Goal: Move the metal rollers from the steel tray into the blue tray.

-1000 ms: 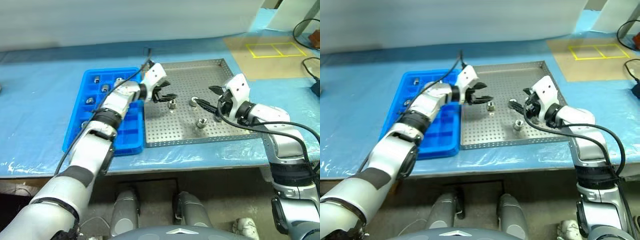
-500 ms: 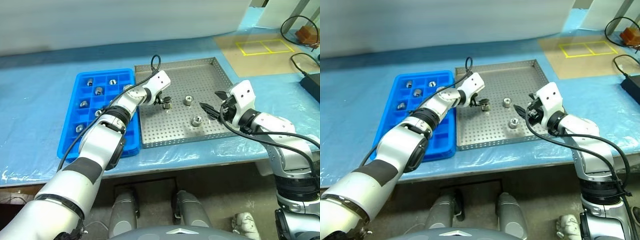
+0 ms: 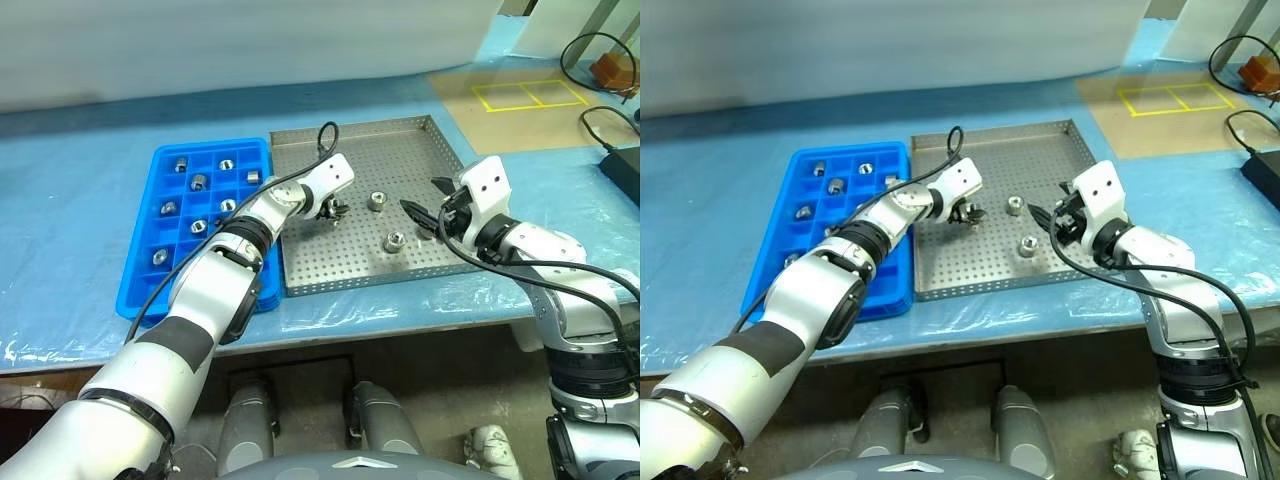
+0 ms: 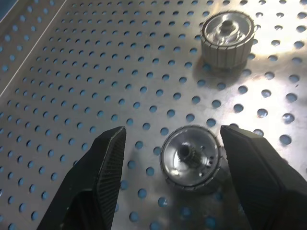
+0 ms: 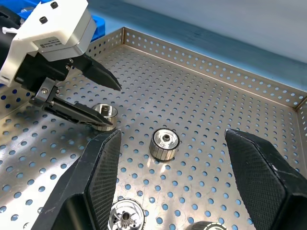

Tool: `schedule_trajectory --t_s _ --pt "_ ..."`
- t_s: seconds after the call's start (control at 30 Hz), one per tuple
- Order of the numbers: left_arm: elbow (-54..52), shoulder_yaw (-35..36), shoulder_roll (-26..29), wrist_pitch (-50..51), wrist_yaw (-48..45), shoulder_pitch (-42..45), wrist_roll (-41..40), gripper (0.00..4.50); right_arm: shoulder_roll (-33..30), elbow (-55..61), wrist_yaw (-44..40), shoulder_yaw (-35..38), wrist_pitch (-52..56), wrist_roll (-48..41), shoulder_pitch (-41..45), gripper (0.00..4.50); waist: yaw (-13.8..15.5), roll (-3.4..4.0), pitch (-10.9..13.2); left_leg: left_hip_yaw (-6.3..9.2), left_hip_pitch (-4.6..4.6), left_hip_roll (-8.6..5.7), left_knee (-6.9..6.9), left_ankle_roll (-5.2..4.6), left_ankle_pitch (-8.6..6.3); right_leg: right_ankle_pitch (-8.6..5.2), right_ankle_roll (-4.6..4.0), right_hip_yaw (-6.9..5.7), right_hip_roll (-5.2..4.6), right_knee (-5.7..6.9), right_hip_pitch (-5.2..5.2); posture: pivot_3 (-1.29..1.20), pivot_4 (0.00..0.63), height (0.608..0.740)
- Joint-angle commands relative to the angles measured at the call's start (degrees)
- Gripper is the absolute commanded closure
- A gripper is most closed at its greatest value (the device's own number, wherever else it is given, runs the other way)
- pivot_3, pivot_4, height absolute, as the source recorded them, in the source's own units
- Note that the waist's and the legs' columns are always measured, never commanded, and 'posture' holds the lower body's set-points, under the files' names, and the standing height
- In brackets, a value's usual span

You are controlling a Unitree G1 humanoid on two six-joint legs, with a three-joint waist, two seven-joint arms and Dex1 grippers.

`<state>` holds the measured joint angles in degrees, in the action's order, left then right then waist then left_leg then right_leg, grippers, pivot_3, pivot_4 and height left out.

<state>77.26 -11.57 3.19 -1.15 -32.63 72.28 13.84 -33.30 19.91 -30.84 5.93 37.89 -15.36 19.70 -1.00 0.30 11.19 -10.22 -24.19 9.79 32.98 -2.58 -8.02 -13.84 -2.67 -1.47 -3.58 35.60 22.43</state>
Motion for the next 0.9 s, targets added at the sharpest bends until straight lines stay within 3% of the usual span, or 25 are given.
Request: schedule_trajectory --t_s 0.03,0.47,0.67,0.9 --pt "-0.15 0.57 0.09 1.07 1.57 0.79 0.66 1.20 0.20 1.26 0.72 0.61 -1.54 0.05 0.21 0.97 0.00 0.00 0.00 0.00 -0.01 -0.01 0.00 0.00 0.00 0.00 0.00 0.00 0.00 -0.01 0.00 -0.47 0.150 0.740" --pt "-0.13 -0.05 -0.55 1.47 0.58 0.10 2.25 1.20 1.01 0.26 2.20 0.17 -2.70 0.91 0.42 0.97 -0.02 0.00 0.00 0.00 -0.01 -0.01 -0.01 -0.05 -0.03 0.00 0.00 -0.01 -0.01 -0.10 -0.03 -0.47 0.150 0.740" --pt "-0.07 -0.53 0.19 1.78 -0.29 -0.32 3.19 2.63 1.10 -0.04 2.34 -0.05 -3.06 1.17 0.26 0.97 -0.02 0.00 0.00 0.00 -0.01 -0.01 -0.05 -0.05 -0.04 0.00 0.00 -0.01 -0.01 -0.14 -0.03 -0.47 0.150 0.740" --pt "-0.21 -0.49 0.66 0.71 0.27 -0.70 3.93 2.63 1.30 -0.80 2.36 -0.49 -3.66 1.48 0.82 0.97 -0.02 0.00 0.00 -0.01 -0.01 -0.01 -0.11 -0.05 -0.04 0.00 0.00 -0.01 -0.01 -0.20 -0.03 -0.46 0.150 0.740"
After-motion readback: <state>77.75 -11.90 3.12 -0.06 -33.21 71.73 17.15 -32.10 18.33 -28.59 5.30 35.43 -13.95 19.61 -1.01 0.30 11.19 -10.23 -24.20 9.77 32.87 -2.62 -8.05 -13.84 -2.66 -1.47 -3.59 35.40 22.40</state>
